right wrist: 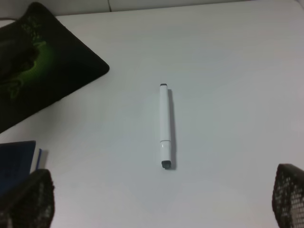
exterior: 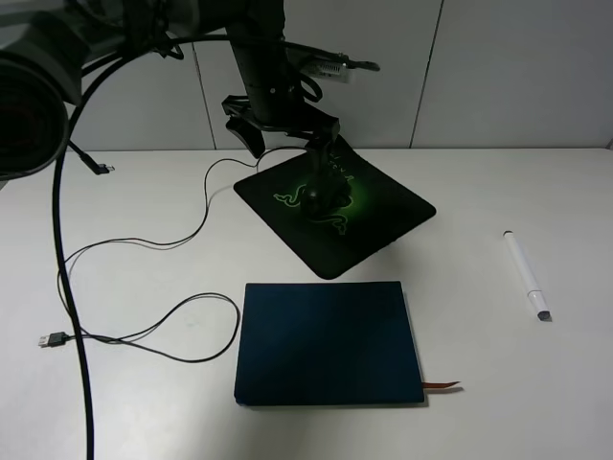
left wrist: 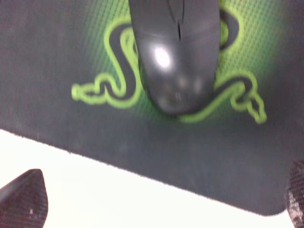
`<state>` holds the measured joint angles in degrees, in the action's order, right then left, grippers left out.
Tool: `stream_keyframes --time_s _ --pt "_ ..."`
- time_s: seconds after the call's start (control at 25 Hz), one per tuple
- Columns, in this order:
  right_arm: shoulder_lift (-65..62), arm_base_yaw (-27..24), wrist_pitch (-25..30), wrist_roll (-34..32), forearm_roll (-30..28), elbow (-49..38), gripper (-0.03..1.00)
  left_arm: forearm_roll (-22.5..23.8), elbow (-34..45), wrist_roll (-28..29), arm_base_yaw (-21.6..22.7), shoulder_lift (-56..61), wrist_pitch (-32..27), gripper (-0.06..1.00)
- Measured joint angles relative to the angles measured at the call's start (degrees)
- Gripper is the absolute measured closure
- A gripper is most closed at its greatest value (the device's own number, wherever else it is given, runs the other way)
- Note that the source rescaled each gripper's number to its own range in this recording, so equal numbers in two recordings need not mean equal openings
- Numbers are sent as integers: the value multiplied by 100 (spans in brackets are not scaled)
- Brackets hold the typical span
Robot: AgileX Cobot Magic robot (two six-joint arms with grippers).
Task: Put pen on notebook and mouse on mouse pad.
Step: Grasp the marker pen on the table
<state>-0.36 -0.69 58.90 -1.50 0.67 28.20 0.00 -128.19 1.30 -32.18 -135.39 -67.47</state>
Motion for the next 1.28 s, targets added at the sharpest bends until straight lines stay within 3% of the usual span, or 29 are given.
stream_keyframes --time_s 0.28,0.48,1.28 --pt "0 0 0 0 0 0 -3 0 6 -60 0 436 -7 -5" --pt "0 0 0 0 0 0 -3 0 433 -67 0 1060 -7 -5" --pt "0 0 0 0 0 0 -3 0 4740 -257 0 5628 -12 -5"
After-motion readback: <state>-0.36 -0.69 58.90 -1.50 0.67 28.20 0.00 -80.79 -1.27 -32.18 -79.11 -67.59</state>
